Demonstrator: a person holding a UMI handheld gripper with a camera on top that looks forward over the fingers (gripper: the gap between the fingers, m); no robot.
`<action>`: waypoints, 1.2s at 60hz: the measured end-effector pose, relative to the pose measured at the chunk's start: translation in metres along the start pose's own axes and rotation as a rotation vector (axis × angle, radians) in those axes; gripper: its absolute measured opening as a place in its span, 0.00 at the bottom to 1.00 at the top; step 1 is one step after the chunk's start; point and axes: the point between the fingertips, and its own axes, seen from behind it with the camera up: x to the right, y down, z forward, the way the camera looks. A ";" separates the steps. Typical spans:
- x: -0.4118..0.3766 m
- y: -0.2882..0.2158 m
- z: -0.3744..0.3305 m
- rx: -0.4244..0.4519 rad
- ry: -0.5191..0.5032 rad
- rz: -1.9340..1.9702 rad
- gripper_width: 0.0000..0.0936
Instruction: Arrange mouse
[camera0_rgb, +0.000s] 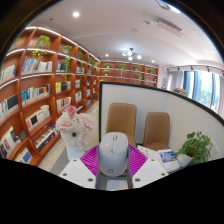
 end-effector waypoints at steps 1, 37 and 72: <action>0.007 0.006 0.000 -0.002 0.003 0.002 0.39; 0.091 0.324 0.079 -0.503 -0.059 0.145 0.39; 0.095 0.292 0.043 -0.498 0.005 0.120 0.92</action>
